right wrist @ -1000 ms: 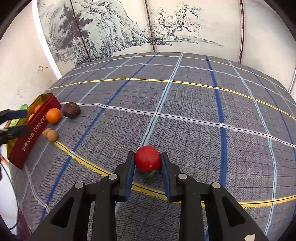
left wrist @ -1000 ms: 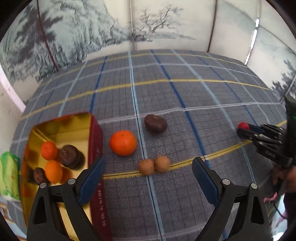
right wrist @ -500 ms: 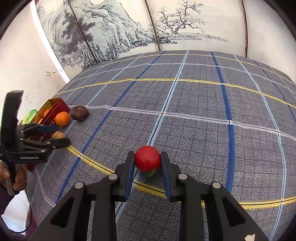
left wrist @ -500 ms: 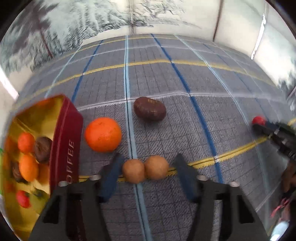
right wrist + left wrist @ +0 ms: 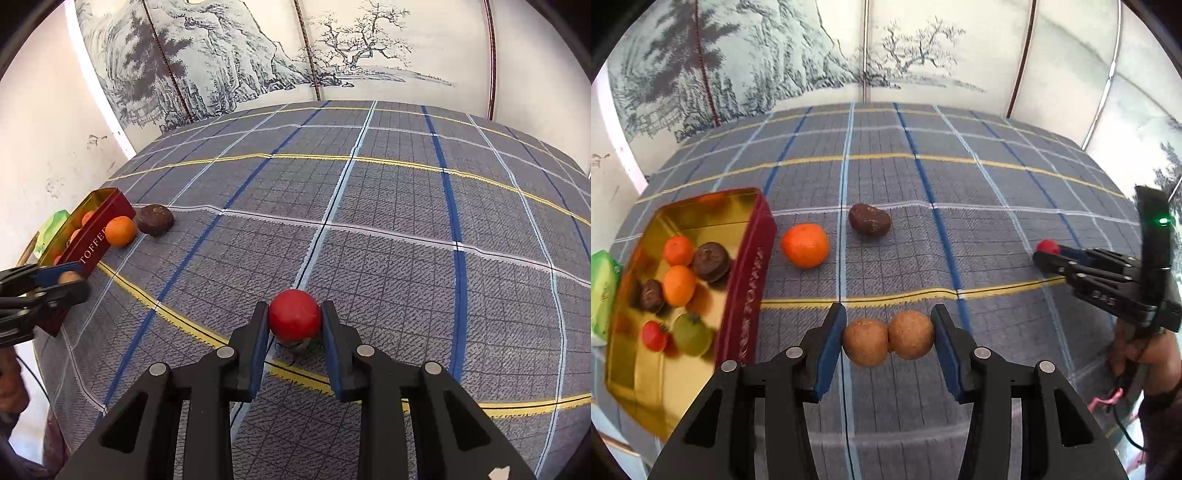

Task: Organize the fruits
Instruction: 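Grasp two brown longans with the left gripper while the right holds the tomato, then lower the two longans into the tin and open the left gripper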

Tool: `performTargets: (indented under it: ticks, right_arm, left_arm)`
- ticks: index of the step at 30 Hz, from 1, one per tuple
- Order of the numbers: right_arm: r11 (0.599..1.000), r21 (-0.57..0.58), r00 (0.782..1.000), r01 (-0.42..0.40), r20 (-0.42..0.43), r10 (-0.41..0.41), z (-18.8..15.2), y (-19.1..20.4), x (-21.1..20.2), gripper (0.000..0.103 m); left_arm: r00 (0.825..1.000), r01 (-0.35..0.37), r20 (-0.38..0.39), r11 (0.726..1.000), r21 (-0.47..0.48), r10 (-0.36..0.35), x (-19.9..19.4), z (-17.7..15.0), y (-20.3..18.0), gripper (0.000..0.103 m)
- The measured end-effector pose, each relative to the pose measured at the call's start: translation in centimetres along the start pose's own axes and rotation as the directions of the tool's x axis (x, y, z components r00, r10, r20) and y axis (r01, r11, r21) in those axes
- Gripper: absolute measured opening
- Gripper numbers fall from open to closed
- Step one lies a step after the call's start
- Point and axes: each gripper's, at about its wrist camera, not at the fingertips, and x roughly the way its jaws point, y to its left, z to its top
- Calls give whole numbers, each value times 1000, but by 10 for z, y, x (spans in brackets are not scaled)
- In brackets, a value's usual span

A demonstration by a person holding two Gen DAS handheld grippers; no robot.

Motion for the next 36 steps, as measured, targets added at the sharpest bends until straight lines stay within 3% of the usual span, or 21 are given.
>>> performTargets:
  ticks: [12,28,36]
  right_arm:
    - [999,-23,1000,30,-3,-30,1,5,1,26]
    - [997,-50,998,65,-6,-66,0,10,2,26]
    - [996,-51,998,67,-6,-67,0,11,2,26]
  left_arm:
    - [996,-70,58,996,-52,73,-46,-17,16,48]
    - [983,-146,89,981,-130,158,-75,-33,58,48]
    - [968,-209,104,963,-171,228,-92,-31,87,48]
